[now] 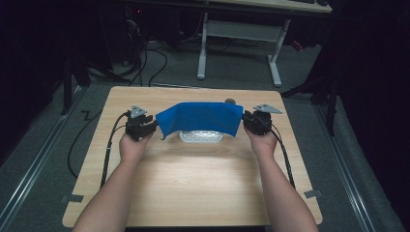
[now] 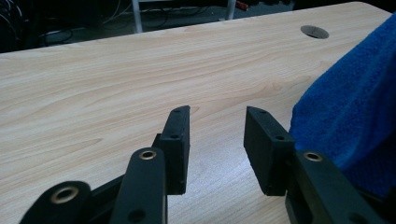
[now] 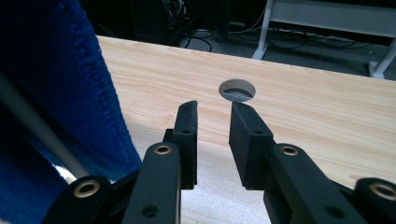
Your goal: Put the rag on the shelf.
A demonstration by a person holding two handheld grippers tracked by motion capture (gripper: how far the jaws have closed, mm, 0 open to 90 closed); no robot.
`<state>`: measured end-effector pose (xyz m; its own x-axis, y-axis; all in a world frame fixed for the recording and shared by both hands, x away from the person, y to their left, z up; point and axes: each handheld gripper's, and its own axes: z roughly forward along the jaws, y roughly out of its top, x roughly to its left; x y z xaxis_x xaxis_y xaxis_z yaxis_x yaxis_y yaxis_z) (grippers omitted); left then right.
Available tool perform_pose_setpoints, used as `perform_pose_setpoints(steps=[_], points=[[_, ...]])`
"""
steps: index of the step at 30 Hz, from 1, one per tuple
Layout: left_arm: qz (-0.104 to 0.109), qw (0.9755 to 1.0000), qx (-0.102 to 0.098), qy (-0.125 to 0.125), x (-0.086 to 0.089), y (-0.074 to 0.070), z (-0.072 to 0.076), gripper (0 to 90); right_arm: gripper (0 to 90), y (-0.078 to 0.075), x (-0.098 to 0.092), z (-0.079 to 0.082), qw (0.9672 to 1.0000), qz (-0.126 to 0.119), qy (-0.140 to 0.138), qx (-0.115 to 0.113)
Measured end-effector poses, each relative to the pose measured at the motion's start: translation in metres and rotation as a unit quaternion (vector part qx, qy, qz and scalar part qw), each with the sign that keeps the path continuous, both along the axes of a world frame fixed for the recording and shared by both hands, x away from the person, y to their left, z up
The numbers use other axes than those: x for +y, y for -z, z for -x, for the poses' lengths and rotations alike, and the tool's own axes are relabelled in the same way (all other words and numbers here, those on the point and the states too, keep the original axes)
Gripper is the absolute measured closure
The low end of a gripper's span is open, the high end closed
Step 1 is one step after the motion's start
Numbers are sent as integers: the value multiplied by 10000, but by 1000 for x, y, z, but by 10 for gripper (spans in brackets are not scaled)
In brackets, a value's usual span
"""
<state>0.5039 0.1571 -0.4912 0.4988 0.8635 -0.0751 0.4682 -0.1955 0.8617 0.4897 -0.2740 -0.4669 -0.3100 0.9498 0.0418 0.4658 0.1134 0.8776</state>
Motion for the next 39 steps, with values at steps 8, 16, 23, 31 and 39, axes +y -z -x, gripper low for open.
perform_pose_setpoints(steps=[8,16,23,31,39], points=[[-6,9999,-51,-93,10,0,16,579,709,-5,-5,14,9999,103,-51,-93],[-72,9998,-147,-74,14,-4,38,574,677,-9,-8,36,9996,201,-82,-173],[28,9998,-207,-74,23,-6,60,567,634,-19,-1,58,9982,499,-251,-219],[62,9996,-261,-16,34,-5,94,541,596,-30,2,89,9972,541,-382,-342],[291,9994,-168,36,45,-5,132,497,534,-31,4,119,9962,601,-461,-436]])
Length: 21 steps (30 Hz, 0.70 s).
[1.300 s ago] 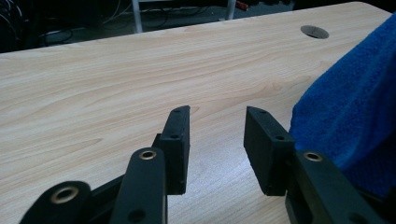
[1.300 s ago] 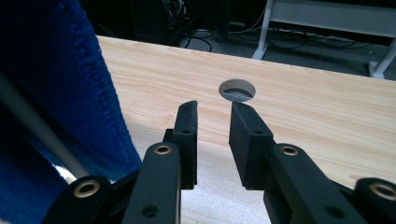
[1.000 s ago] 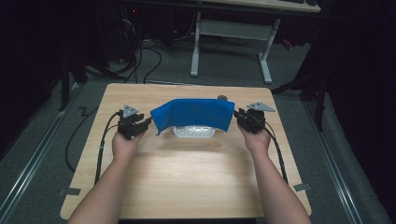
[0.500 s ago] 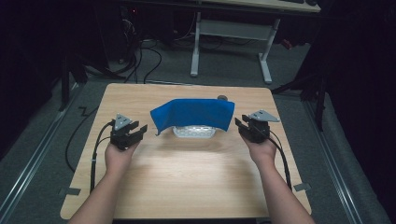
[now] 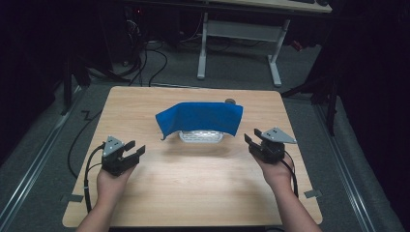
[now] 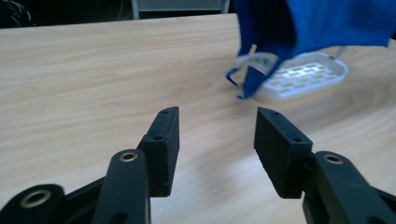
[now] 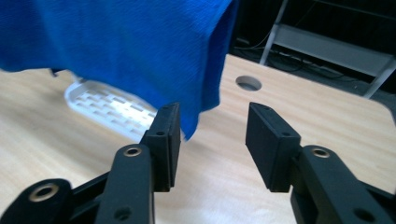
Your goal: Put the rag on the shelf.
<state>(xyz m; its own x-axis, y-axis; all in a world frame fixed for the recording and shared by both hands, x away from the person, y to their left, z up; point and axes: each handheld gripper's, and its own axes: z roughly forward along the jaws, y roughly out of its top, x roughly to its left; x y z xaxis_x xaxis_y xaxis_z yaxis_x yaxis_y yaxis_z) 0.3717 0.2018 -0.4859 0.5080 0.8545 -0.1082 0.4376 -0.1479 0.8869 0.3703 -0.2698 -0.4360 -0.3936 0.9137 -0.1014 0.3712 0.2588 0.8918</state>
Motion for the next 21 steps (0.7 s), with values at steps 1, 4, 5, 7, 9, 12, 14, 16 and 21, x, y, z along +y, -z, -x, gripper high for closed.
perform_pose_setpoints(steps=[1,4,5,7,9,12,14,16,21], points=[[-24,10000,22,37,0,1,6,497,519,0,1,4,10000,12,-29,42],[21,9996,196,183,-2,5,23,475,476,4,3,20,9999,-41,-119,92],[-30,9993,255,255,-5,6,27,461,459,6,4,25,9998,-14,-157,136],[-196,9980,361,490,-18,10,40,442,426,15,11,40,9993,70,-265,272],[-215,9974,382,570,-24,11,43,430,420,18,14,46,9991,123,-280,306],[-468,9937,392,935,-56,19,54,412,399,34,28,65,9980,221,-422,415],[-480,9932,364,992,-63,24,58,412,394,37,31,68,9977,268,-447,433],[-662,9884,489,1273,-82,38,64,452,417,56,37,80,9981,194,-424,391],[-828,9824,585,1570,-88,43,67,438,418,74,44,84,9942,434,-774,609]])
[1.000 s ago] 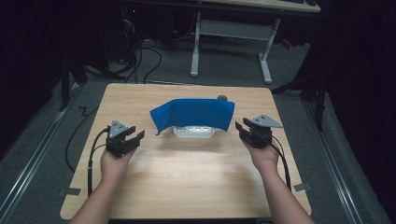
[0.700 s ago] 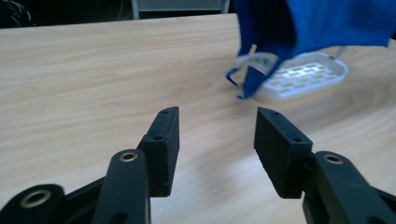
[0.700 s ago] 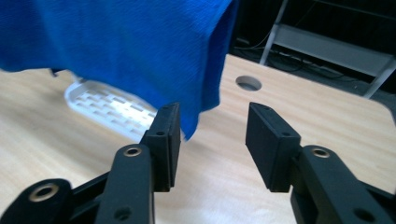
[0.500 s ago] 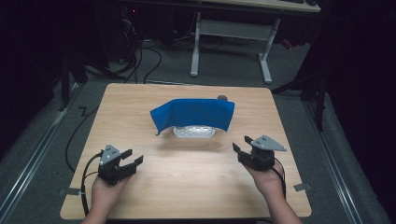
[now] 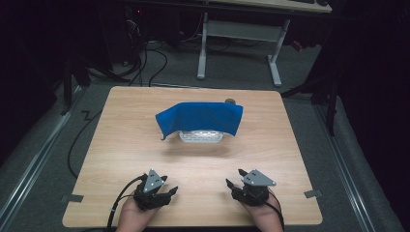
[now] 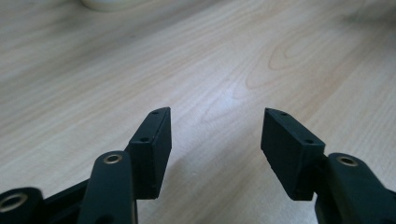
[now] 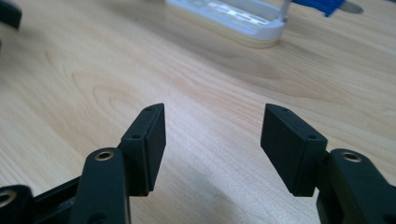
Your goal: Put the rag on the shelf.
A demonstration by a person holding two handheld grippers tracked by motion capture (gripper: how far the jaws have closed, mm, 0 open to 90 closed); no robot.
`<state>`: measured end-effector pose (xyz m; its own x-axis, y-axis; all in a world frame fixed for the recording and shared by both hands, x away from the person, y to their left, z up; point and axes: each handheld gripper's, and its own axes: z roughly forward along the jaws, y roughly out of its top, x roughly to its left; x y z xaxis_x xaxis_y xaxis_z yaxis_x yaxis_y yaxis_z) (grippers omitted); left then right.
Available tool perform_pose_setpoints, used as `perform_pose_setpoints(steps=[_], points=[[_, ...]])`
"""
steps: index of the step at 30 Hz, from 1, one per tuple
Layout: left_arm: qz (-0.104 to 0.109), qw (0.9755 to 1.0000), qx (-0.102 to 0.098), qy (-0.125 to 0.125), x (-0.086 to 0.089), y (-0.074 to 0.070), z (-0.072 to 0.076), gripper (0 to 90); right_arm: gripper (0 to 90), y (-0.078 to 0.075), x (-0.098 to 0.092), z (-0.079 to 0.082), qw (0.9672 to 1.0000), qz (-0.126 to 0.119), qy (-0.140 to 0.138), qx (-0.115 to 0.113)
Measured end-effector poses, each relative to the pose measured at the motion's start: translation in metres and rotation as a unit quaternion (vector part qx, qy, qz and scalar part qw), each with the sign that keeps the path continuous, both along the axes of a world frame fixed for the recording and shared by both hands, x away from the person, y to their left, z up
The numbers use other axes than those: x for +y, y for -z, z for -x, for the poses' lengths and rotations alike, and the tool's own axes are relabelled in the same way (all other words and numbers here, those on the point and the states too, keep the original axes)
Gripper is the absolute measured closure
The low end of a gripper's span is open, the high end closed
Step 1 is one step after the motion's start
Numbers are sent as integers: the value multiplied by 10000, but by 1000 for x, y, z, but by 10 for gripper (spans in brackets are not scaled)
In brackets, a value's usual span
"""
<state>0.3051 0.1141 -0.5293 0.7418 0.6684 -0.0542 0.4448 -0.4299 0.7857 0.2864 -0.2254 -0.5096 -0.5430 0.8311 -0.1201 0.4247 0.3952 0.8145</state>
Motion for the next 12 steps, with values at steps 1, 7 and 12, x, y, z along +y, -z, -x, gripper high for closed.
perform_pose_setpoints(steps=[1,7,12], points=[[56,10000,68,-7,1,1,0,438,416,2,1,-1,10000,50,-45,60],[171,9997,109,-129,7,0,-4,437,415,3,2,-8,9999,-34,-65,112],[96,9998,79,-147,8,0,-4,434,415,4,-2,-6,9998,-80,-8,177]])
